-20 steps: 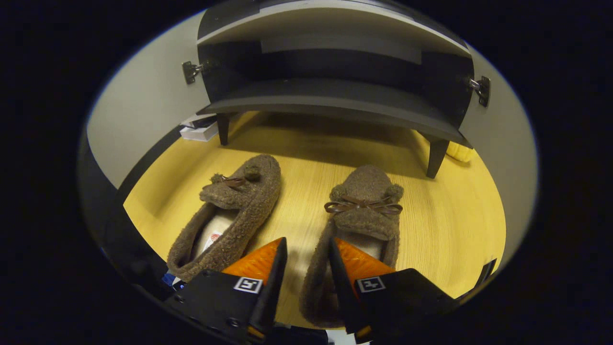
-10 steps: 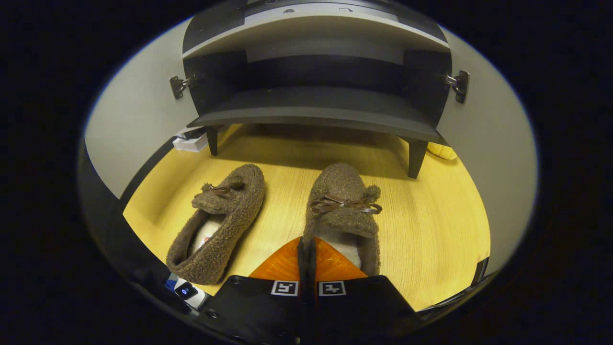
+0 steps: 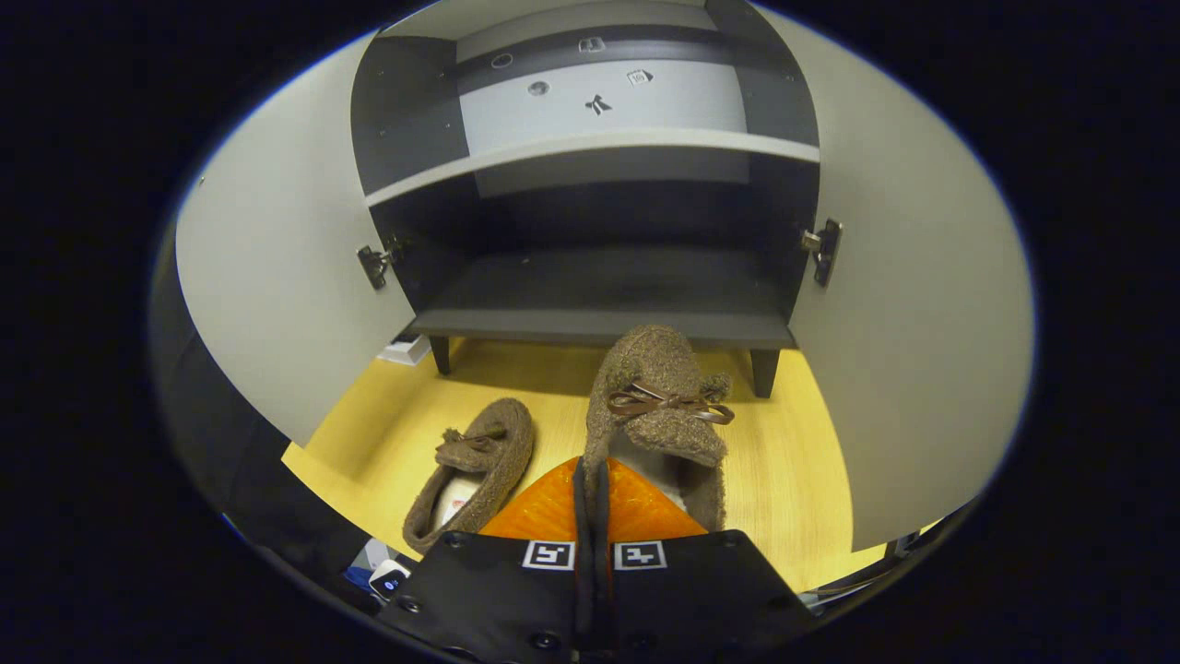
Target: Grab one shoe with the right hand and put it into the shoe cabinet, grab the other shoe with the left hand and put it into the shoe cabinet; then close the right door with the right hand and the left door with the left hand.
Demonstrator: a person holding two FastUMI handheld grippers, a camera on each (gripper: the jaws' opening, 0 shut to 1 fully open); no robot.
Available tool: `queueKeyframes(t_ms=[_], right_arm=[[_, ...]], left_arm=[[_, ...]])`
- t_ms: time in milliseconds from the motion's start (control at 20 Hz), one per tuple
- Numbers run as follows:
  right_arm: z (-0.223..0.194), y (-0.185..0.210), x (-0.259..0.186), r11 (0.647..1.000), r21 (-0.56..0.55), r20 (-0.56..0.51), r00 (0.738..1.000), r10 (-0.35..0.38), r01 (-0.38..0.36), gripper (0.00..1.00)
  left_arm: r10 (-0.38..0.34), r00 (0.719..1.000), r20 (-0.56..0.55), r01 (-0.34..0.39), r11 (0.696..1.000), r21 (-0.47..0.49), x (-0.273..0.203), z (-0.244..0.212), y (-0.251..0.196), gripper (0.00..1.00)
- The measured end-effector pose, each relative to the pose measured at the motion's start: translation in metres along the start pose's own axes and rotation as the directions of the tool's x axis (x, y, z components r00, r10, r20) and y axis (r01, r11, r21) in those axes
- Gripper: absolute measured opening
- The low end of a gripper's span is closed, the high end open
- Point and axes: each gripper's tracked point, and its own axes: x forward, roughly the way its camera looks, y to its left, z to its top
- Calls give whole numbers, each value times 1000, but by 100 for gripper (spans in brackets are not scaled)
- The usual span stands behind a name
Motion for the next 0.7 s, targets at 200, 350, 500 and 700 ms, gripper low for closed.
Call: queueKeyframes(t_ms=[200, 350, 500, 700], right_arm=[[33, 4, -26, 1000, -22, 71, 997, 2, -1, 2], [61, 8, -44, 999, -34, 132, 991, 13, -8, 2], [94, 10, -57, 998, -60, 194, 981, 21, -9, 1], [150, 11, -70, 996, -86, 306, 952, 21, 6, 1]], left_arm=[[-38, 999, 13, 38, 999, -18, 4, 3, -10, 100], [-60, 998, 21, 61, 998, -23, 5, 5, -15, 100], [-72, 997, 19, 72, 997, -26, 9, 1, -20, 100], [-85, 996, 4, 85, 996, -39, 12, -5, -24, 100]])
